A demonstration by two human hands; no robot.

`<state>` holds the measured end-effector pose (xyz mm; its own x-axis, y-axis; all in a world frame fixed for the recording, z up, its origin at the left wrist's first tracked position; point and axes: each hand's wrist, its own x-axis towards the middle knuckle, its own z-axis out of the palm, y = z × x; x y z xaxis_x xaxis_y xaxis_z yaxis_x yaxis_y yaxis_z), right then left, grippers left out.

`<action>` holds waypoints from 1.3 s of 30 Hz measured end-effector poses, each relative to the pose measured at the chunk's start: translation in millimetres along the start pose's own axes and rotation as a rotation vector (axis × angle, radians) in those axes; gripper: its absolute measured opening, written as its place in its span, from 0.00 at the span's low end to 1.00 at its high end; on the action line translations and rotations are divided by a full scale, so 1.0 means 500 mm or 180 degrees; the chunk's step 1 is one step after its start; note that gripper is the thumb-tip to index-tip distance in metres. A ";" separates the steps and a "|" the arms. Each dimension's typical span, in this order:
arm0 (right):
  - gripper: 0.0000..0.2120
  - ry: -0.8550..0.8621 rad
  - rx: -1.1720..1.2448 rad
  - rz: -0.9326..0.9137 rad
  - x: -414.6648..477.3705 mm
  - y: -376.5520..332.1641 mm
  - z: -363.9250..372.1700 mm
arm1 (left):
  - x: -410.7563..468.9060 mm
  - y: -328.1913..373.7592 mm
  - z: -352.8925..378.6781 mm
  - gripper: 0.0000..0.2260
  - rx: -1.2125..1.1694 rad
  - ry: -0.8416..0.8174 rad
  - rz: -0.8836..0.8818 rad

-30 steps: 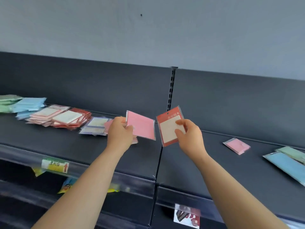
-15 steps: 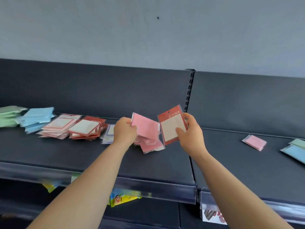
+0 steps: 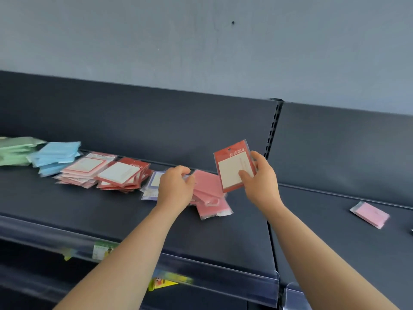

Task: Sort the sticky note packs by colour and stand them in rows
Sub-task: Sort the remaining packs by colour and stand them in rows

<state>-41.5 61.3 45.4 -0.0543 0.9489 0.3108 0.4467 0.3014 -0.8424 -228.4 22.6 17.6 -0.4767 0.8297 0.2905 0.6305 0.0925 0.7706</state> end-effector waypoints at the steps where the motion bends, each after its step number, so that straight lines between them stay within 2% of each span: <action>1: 0.27 -0.0052 0.0003 -0.0016 0.001 -0.007 0.013 | -0.005 -0.002 -0.006 0.14 -0.0028 -0.0001 0.0056; 11: 0.23 -0.0356 0.0248 -0.0229 0.004 -0.107 0.178 | 0.015 -0.051 -0.108 0.17 -0.0341 0.0105 -0.0009; 13: 0.21 -0.0395 0.0255 -0.0210 -0.001 -0.125 0.219 | 0.027 -0.076 -0.141 0.17 -0.0514 0.0109 -0.0175; 17: 0.10 -0.0573 0.0158 -0.0307 -0.007 -0.161 0.314 | 0.060 -0.131 -0.214 0.09 -0.0811 0.0125 -0.0201; 21: 0.08 -0.0805 -0.0225 -0.0295 -0.010 -0.196 0.397 | 0.105 -0.193 -0.285 0.13 -0.0416 0.0170 -0.0080; 24: 0.10 -0.0861 -0.0525 -0.0208 -0.014 -0.218 0.445 | 0.138 -0.235 -0.310 0.14 -0.0020 -0.0047 -0.0011; 27: 0.06 -0.0816 -0.0862 -0.0141 -0.016 -0.226 0.481 | 0.165 -0.274 -0.318 0.12 0.0288 -0.0243 0.0092; 29: 0.15 -0.0767 -0.1072 -0.0078 -0.022 -0.232 0.499 | 0.177 -0.294 -0.320 0.10 0.0510 -0.0347 0.0166; 32: 0.18 -0.0788 -0.1323 0.0024 -0.027 -0.230 0.517 | 0.188 -0.314 -0.321 0.07 0.0803 -0.0508 0.0308; 34: 0.16 -0.0752 -0.1304 0.0025 -0.030 -0.225 0.521 | 0.190 -0.317 -0.323 0.05 0.0915 -0.0550 0.0416; 39: 0.10 -0.0527 -0.1479 -0.0110 -0.050 -0.229 0.492 | 0.187 -0.298 -0.328 0.11 0.1151 -0.0427 0.0951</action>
<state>-311.1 26.1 26.0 -0.2005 0.9525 0.2292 0.7910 0.2955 -0.5357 -467.1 -3.9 23.1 -0.1744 0.9105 0.3750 0.9115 0.0051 0.4114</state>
